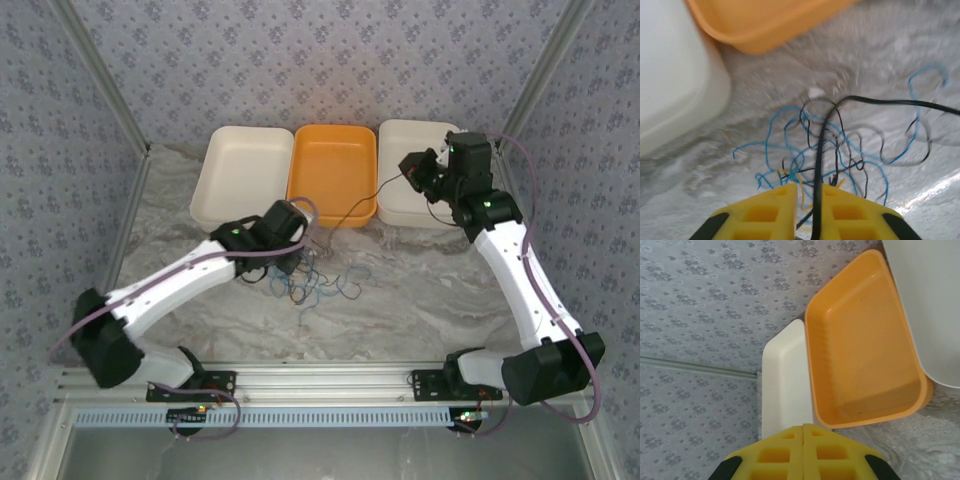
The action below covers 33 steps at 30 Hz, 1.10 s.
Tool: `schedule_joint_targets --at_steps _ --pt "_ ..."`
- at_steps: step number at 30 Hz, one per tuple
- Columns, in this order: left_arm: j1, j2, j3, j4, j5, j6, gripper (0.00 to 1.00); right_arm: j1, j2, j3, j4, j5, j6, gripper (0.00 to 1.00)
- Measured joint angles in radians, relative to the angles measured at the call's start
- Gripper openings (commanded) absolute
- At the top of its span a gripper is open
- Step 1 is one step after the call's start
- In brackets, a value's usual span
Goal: Untangle the cables
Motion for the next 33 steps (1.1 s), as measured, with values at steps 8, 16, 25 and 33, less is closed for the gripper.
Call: schedule_joint_targets --at_steps 8,16,25,33 --pt "-0.048 -0.004 -0.107 0.051 0.026 -0.099 0.47 -0.069 -0.05 -0.085 -0.034 0.037 -0.031 0.0" --pt "-0.023 -0.112 -0.128 0.14 0.08 -0.138 0.38 -0.102 -0.065 -0.086 -0.038 0.03 -0.034 0.0" --pt "-0.042 -0.059 -0.205 0.229 0.151 -0.129 0.32 -0.107 -0.072 0.007 -0.068 -0.012 -0.011 0.0" --pt "-0.124 -0.022 -0.251 0.333 0.034 0.004 0.42 -0.142 -0.042 0.08 -0.08 -0.072 0.006 0.0"
